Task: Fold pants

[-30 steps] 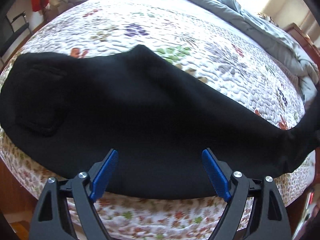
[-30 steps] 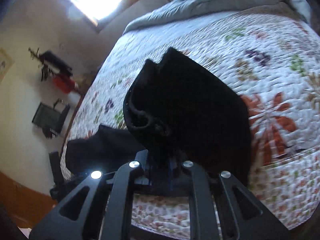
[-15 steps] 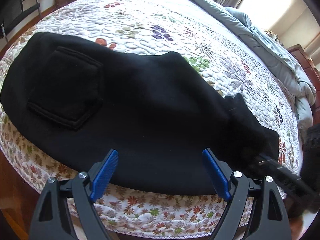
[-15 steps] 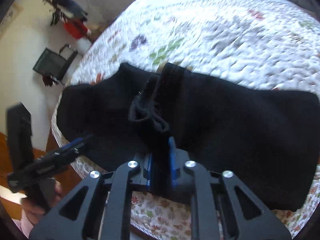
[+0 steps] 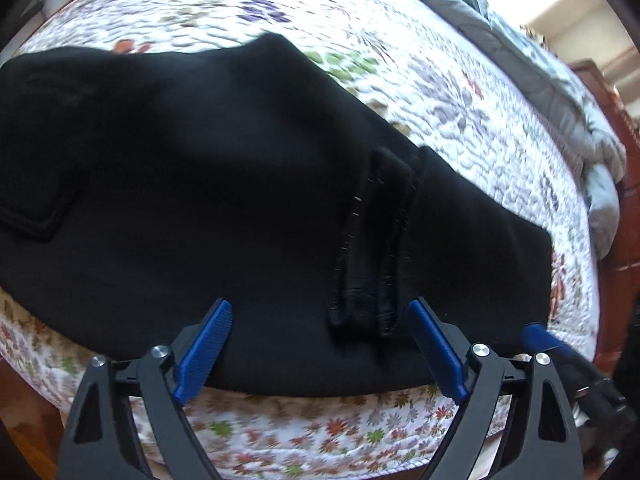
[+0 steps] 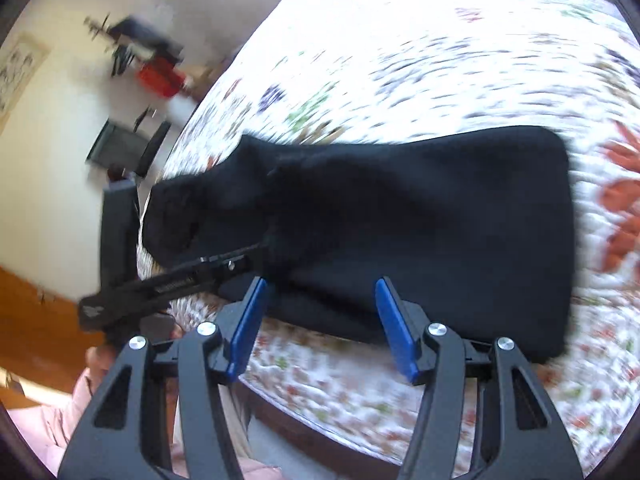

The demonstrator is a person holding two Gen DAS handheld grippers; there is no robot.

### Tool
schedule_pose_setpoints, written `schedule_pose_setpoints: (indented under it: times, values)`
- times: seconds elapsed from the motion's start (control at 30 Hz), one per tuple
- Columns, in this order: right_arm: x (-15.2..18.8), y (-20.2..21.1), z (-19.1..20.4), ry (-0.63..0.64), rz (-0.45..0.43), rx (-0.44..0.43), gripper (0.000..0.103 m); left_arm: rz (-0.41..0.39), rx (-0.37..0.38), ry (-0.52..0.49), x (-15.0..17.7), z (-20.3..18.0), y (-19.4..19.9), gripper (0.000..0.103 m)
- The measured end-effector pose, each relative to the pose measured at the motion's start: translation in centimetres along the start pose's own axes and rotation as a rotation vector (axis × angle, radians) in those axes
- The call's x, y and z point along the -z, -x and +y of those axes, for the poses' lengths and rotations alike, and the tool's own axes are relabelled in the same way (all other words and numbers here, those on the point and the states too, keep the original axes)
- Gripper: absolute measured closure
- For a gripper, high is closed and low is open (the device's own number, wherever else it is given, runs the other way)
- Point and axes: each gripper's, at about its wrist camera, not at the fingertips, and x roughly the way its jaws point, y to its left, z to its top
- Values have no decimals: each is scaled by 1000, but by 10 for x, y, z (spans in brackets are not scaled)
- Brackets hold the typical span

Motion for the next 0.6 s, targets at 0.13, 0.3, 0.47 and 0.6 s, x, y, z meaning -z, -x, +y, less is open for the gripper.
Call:
schedule_pose_setpoints:
  times: [0.13,0.3,0.47,0.6]
  values:
    - [3,18,-23,-48,-47,31,44,47,56,-13,0,-21,-12,13]
    - [8,30,-43,-99,-82,38,43,37,23,-3,3,-34,-17,68]
    - [6,32,-51,-128,-92,39,42,-7,56,48,3,-26,-2,86]
    - [2,32,-45,-105,-88,26,41,-87,38,49,7,-15,27,87]
